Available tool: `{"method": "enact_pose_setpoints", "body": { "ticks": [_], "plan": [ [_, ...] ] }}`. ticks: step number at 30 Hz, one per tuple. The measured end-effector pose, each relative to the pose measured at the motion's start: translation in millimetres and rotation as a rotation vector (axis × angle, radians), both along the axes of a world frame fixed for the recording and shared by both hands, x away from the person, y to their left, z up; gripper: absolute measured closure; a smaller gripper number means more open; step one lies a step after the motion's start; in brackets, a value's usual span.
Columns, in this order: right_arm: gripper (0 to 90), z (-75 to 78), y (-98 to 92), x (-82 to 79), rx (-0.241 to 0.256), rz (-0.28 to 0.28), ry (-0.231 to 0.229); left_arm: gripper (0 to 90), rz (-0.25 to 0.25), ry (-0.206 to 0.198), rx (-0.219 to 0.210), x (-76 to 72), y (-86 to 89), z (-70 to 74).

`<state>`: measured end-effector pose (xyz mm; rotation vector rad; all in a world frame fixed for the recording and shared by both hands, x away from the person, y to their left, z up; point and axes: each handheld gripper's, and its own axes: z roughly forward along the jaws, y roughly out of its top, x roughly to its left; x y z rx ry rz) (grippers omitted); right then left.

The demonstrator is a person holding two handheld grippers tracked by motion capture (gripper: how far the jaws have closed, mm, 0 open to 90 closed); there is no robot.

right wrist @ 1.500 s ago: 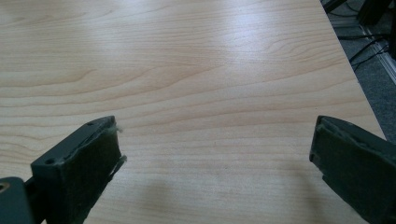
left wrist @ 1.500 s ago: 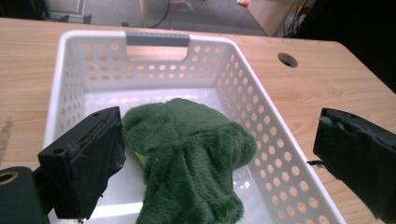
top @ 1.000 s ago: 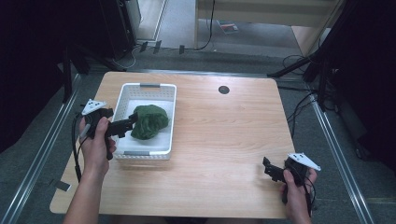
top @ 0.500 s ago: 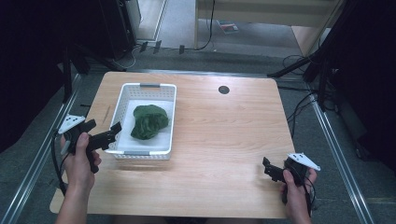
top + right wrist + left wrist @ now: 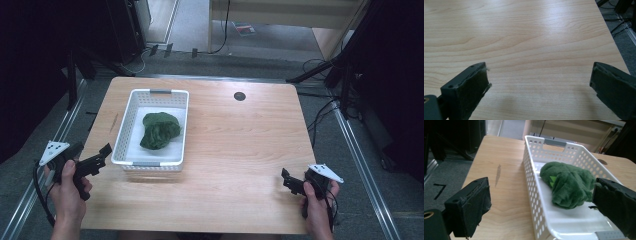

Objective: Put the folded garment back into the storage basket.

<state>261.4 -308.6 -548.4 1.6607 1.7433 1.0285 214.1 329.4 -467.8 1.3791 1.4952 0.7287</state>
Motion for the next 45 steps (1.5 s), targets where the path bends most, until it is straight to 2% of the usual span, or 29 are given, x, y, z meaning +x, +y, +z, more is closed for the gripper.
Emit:
{"method": "enact_pose_setpoints", "body": {
  "ticks": [3, 10, 11, 12, 14, 18, 21, 23, 28, 31, 34, 43, 45],
  "plan": [
    [1.8, 0.0, 0.1, 0.1, -0.001, 0.000, 0.000, 2.7, 0.003, -0.007, -0.003, -4.5, 4.2, -4.3],
    [1.8, 0.0, 0.3, 0.1, -0.006, -0.002, 0.001, 2.7, 0.032, -0.002, -0.004, -17.4, 18.6, -29.1],
    [1.8, 0.0, 0.3, 0.1, -0.006, -0.002, 0.001, 2.7, 0.032, -0.002, -0.004, -17.4, 18.6, -29.1],
    [1.8, 0.1, 0.3, 0.0, -0.006, -0.002, -0.001, 2.7, 0.054, 0.005, -0.013, -20.2, 21.7, -38.1],
    [1.8, 0.1, 0.5, -0.1, -0.007, 0.000, -0.002, 2.7, 0.058, 0.014, -0.029, -21.3, 24.0, -45.7],
    [1.8, 0.1, 0.3, -0.2, -0.005, 0.000, -0.002, 2.7, 0.065, 0.012, 0.013, -22.7, 26.5, -54.1],
    [1.8, 0.1, 0.2, 0.0, -0.004, 0.000, -0.001, 2.7, 0.068, 0.021, -0.010, -25.3, 34.3, -67.4],
    [1.8, 0.1, 0.2, 0.0, -0.004, 0.001, -0.001, 2.7, 0.067, 0.026, -0.006, -27.1, 37.6, -72.1],
    [1.8, 0.1, 0.2, -0.1, -0.004, 0.002, -0.001, 2.7, 0.061, 0.021, 0.017, -31.4, 42.3, -76.0],
    [1.8, 0.1, 0.0, 0.0, -0.002, 0.002, -0.001, 2.7, 0.075, 0.014, 0.018, -33.0, 45.7, -79.5],
    [1.8, 0.1, 0.2, -0.1, -0.004, 0.005, -0.002, 2.7, 0.090, 0.027, 0.013, -32.6, 48.2, -85.2],
    [1.8, 0.0, 0.4, -0.1, -0.006, 0.005, -0.003, 2.8, 0.080, 0.030, 0.002, -31.2, 48.3, -85.7],
    [1.8, 0.1, 0.5, -0.2, -0.004, 0.003, -0.001, 2.8, 0.075, 0.031, -0.014, -30.7, 48.6, -85.9]
  ]
}}
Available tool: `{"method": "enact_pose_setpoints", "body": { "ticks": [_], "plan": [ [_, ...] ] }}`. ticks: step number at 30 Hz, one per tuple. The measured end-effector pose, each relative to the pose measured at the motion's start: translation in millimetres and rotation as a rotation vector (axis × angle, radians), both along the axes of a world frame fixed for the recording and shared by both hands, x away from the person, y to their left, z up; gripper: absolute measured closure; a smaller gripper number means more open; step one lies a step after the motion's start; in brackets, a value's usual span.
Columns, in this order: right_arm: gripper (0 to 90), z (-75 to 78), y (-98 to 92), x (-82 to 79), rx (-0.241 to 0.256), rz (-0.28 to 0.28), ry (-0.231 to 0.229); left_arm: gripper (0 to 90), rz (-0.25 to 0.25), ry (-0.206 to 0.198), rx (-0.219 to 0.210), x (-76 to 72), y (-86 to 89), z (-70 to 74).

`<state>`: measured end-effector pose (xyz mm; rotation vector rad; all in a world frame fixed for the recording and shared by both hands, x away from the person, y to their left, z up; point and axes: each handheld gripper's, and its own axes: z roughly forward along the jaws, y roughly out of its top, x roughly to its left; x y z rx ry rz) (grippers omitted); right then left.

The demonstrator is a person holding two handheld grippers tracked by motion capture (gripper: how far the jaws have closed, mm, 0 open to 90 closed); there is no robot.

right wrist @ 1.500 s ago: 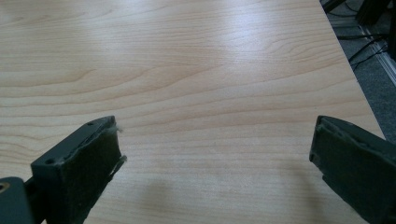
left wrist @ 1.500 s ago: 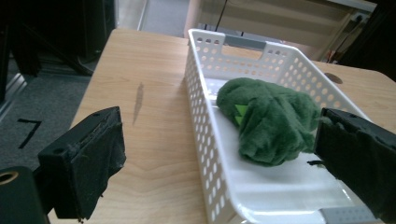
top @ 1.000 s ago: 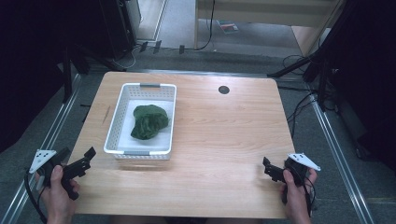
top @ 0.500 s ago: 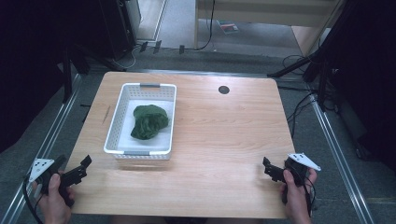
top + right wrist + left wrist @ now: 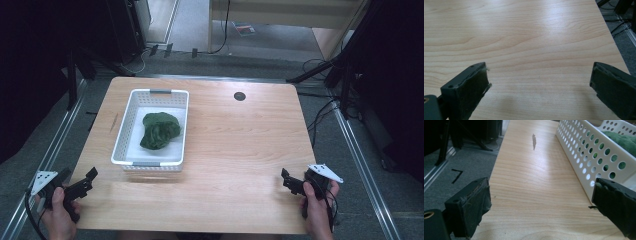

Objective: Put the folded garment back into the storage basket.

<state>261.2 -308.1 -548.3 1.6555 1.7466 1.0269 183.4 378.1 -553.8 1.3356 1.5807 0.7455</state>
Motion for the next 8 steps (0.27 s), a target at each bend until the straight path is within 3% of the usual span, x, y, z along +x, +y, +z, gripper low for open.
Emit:
{"method": "enact_pose_setpoints", "body": {
  "ticks": [8],
  "plan": [
    [1.8, -0.1, -0.2, 0.2, -0.001, 0.001, -0.001, 2.8, -0.005, 0.007, -0.032, 0.3, 2.5, -0.5]
  ]
}}
